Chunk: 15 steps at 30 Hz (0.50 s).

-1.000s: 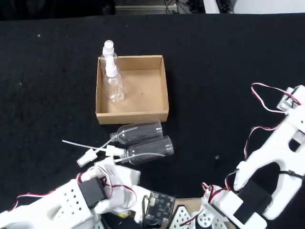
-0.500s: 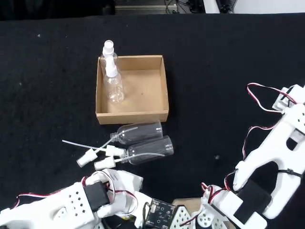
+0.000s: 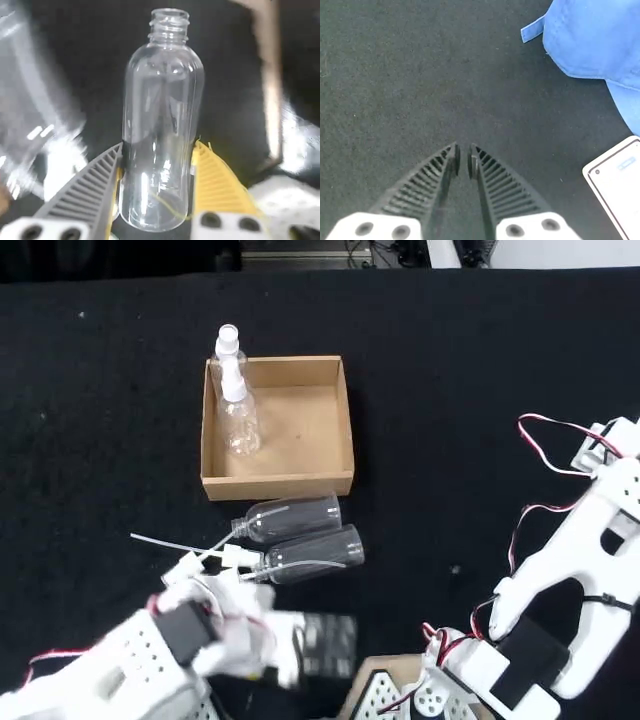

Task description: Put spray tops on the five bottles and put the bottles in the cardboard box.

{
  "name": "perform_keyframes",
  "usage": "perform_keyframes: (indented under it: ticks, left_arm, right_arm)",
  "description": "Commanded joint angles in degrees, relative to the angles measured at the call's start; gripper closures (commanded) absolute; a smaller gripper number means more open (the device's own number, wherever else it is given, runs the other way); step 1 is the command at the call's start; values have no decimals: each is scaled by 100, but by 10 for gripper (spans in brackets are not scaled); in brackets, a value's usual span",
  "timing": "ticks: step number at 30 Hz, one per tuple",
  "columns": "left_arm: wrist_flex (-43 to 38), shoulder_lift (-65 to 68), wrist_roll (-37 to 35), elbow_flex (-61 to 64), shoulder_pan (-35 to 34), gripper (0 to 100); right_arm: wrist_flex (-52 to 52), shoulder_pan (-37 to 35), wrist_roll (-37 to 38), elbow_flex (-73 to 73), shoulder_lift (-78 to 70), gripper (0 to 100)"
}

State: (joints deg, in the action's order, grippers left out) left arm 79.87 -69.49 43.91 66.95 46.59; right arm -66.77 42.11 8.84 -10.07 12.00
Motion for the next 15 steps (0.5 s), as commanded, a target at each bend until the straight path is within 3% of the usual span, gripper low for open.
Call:
perform_keyframes:
  ticks: [1,11,15]
  left_arm:
    - [97,-53,-158,-778,-1103,898]
    - [387,-18,-158,-1147,-2492,898]
    - [624,-9,-149,-1209,-2527,895]
  right_arm:
    - [-185,-123,-18,84,66,983]
    - [-677,-897,-79,66,338,983]
    - [-809,-1090,-378,57,804,983]
